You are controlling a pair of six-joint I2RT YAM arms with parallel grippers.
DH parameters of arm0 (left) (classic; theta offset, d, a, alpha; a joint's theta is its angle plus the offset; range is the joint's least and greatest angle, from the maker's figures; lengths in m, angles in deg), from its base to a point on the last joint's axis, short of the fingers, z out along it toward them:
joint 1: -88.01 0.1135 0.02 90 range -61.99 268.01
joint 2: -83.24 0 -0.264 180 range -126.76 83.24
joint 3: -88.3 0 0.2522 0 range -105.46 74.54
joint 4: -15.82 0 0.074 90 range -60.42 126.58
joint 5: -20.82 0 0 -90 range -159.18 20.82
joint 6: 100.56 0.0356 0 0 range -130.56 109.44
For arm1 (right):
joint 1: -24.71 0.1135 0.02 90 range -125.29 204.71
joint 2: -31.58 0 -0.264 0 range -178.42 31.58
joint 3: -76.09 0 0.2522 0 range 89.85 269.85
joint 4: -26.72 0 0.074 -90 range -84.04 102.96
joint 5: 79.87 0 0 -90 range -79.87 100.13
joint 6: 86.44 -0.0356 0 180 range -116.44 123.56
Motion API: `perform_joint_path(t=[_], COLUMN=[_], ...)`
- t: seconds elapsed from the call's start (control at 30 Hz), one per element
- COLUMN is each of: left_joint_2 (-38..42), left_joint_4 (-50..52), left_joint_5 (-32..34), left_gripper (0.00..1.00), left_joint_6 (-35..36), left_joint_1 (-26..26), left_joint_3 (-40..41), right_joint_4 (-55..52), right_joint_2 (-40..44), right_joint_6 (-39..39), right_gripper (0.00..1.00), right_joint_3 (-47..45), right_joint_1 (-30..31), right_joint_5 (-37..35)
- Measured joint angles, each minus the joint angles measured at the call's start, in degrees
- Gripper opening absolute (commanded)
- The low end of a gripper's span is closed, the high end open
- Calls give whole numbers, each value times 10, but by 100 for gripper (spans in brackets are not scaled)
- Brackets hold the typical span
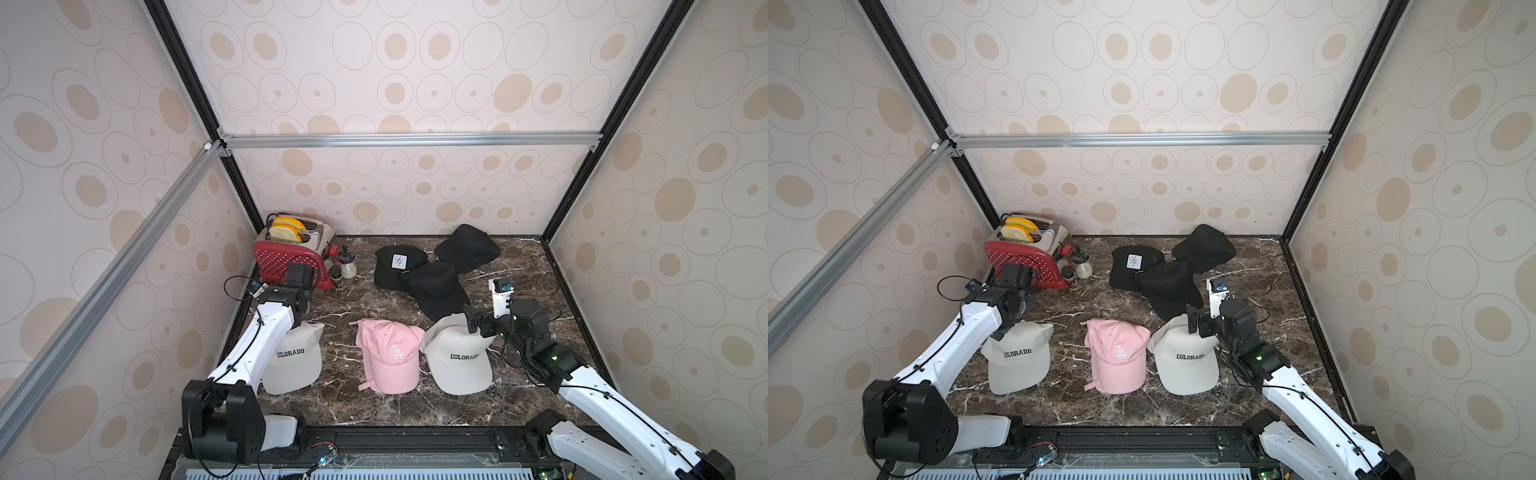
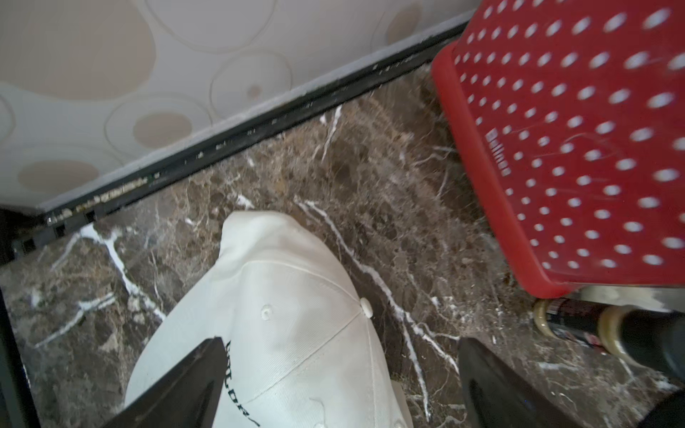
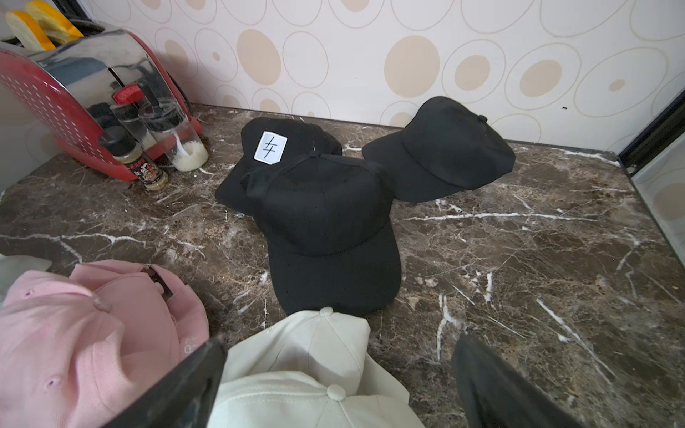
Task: Stack the baseball caps by color
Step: Pick up the baseball cap from the center of the board.
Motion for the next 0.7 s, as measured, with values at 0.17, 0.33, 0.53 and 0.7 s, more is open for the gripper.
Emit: perform_joint_path(t=[0.17, 0.33, 0.53, 0.7], left_joint_2=[-66, -99, -101, -85], left_joint_4=[28, 24, 13, 9], left_joint_5=[-57, -98, -101, -99], left_gripper=[93, 76, 41, 13], left_joint_6=[-25, -30, -30, -30], left_joint_1=[17, 22, 23, 23], left_joint_3=[-2, -2, -2, 2], right_joint_4=[-2, -5, -8, -7], right_joint_2=[-19, -32, -33, -34], right_joint_6=[0, 0, 0, 0], right_gripper=[100, 100, 100, 100], right_joint_3=[0, 1, 4, 4], right_joint_1=[0, 0, 0, 0], right_joint_5=[4, 14, 17, 19])
